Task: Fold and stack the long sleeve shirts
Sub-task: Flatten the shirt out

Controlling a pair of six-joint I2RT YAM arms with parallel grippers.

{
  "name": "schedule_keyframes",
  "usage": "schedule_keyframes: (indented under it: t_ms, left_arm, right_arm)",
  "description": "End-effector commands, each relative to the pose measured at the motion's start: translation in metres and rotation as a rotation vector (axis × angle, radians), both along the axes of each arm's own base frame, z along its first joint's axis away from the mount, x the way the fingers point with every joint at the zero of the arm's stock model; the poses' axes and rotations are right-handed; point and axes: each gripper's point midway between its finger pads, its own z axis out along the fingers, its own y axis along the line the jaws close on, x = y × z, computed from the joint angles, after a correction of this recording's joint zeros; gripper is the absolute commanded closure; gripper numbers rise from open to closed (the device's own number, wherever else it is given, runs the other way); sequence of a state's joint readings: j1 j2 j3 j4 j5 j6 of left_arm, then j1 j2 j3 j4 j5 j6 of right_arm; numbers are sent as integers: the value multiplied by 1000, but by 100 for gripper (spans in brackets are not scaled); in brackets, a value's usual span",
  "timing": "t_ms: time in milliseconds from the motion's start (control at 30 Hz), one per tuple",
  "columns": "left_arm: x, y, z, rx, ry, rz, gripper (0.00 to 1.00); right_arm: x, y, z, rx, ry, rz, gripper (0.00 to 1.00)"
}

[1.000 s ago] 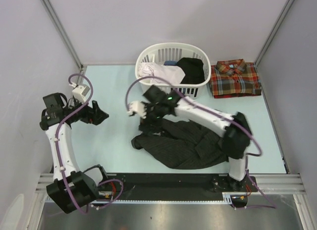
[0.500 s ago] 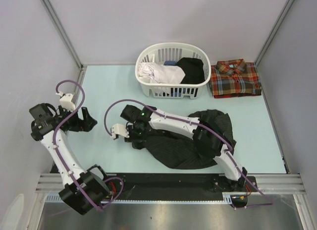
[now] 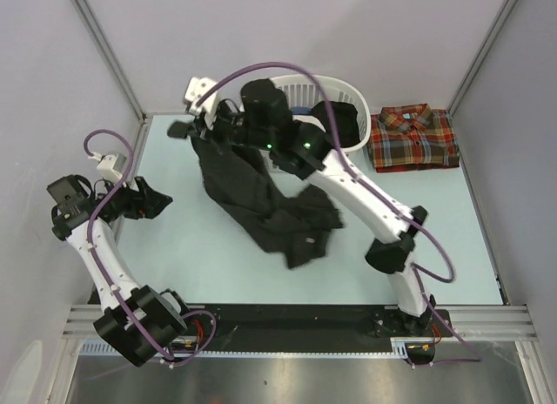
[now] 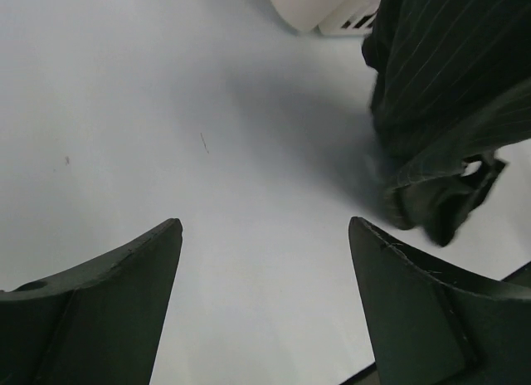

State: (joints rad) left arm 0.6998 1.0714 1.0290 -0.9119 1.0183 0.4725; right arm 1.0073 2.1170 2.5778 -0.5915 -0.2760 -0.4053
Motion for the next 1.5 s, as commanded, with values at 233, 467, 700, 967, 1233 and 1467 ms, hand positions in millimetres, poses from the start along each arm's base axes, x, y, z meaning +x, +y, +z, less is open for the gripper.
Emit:
schedule_keyframes:
  t_ms: [233,467,700,967,1233,1467]
  left_arm:
    - [27,-13,34,50,-166,-80,14]
    - [5,-55,-11,201,-84,-369,11]
    - [-37,-60,-73,484,14,-690,15]
    - [-102,-144,-124,607,22,-1176,16]
    - [-91,-196,-183,801,-45,-1213,11]
    - [-71,-209,-202,920,-77,-1187,23]
  right_arm:
    - [16,-270,90,290,80,-644,100]
    - [-38,-469,-196,-415,250,-940,0]
    - [-67,-471,-214,-422,408,-751,0]
    - [-11,-407,-268,-427,680,-559,10]
    - [51,-386,-314,-483,628,-521,22]
    - [54,-383,-368,-572,688,-485,47]
